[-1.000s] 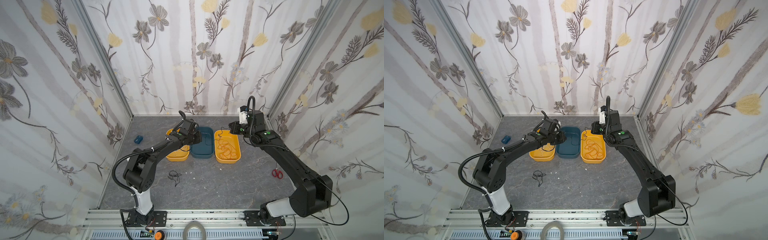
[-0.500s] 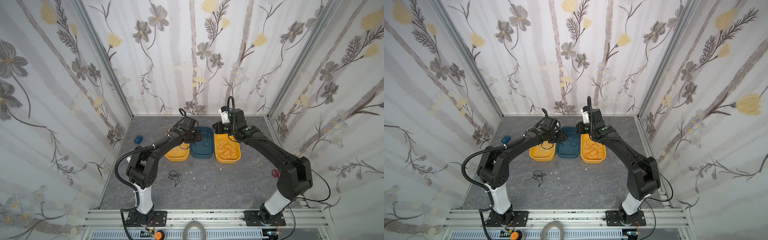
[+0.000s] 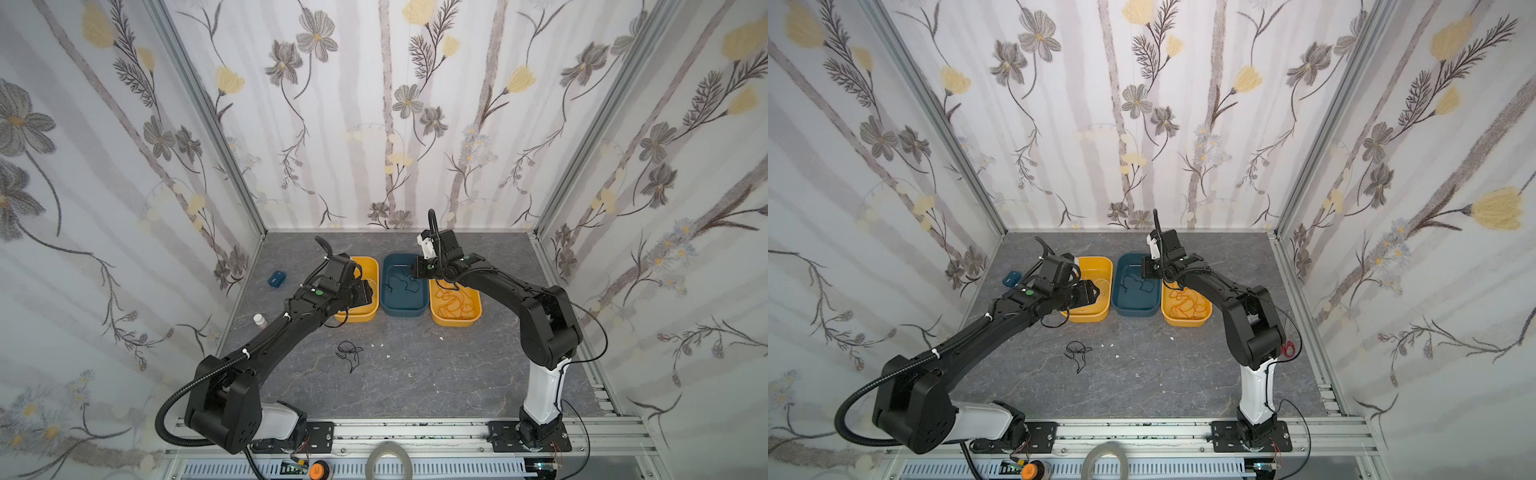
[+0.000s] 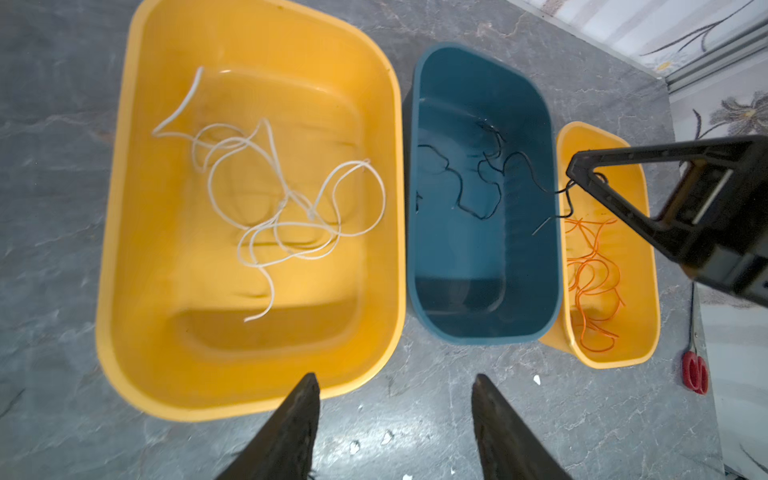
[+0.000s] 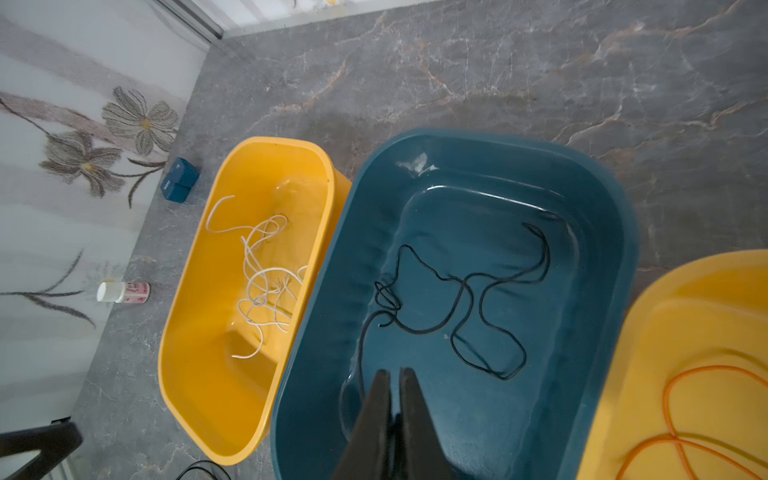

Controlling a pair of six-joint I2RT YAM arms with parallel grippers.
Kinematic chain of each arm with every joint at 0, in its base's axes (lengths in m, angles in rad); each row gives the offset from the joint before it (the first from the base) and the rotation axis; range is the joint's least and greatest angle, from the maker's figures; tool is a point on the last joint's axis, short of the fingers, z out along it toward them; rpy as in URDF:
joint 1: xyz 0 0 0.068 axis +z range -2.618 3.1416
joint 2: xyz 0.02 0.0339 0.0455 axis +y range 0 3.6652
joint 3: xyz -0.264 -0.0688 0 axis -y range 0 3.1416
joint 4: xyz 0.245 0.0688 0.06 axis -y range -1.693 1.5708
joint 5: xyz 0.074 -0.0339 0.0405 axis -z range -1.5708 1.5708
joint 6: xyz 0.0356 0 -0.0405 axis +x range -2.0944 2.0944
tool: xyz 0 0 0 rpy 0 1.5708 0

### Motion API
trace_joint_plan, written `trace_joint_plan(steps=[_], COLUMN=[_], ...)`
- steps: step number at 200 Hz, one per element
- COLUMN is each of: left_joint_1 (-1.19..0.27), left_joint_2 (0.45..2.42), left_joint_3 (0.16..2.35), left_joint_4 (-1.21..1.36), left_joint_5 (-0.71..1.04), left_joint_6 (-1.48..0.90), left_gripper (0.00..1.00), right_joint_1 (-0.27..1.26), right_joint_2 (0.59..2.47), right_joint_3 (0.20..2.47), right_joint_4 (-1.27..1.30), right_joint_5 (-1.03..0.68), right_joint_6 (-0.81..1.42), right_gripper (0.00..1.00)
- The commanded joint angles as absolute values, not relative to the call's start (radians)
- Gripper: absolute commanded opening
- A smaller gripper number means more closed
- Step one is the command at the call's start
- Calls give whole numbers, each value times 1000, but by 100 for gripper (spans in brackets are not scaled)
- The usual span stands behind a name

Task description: Untangle the cables

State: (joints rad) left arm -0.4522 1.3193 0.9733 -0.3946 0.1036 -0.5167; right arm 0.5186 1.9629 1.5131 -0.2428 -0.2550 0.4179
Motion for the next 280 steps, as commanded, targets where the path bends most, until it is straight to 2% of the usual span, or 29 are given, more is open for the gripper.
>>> trace_joint_plan(steps=[1,28,57,117,145,165,209,227,280], left_joint_1=[-447,-440,-433,-432,-432,-435,-457,-476,-509], left_joint_2=[1229,1121,1012,908,912,955,1005,1010,997], left_joint_3=[895,784,673,498,433,409,371,368,338], left_joint_4=[-405,-446,-490,-497,-407,-356,-216,-185,-120], left_joint_5=[72,60,58,114,180,201,254,259,234], left_joint_6=[-553,-580,-613,-693,-725,-737,-778,-790,-846], left_gripper=[60,61,61,58,48,37,4,0,0], right_joint_1=[529,550,562,641,704,760,874,896,946], right_joint_2=[1962,1898,1820,1659,1636,1645,1706,1731,1836], right_joint_3=[1531,1516,1488,1324,1231,1173,1115,1094,1074], right_joint_4=[-313,-344,-364,-328,-271,-209,-115,-55,109], right_joint_5=[-213,-140,-129,-227,-322,-383,-444,-475,-563], right_joint_6=[416,380,362,378,444,498,575,620,754], right_gripper=[35,52,52,53,52,52,53,54,53])
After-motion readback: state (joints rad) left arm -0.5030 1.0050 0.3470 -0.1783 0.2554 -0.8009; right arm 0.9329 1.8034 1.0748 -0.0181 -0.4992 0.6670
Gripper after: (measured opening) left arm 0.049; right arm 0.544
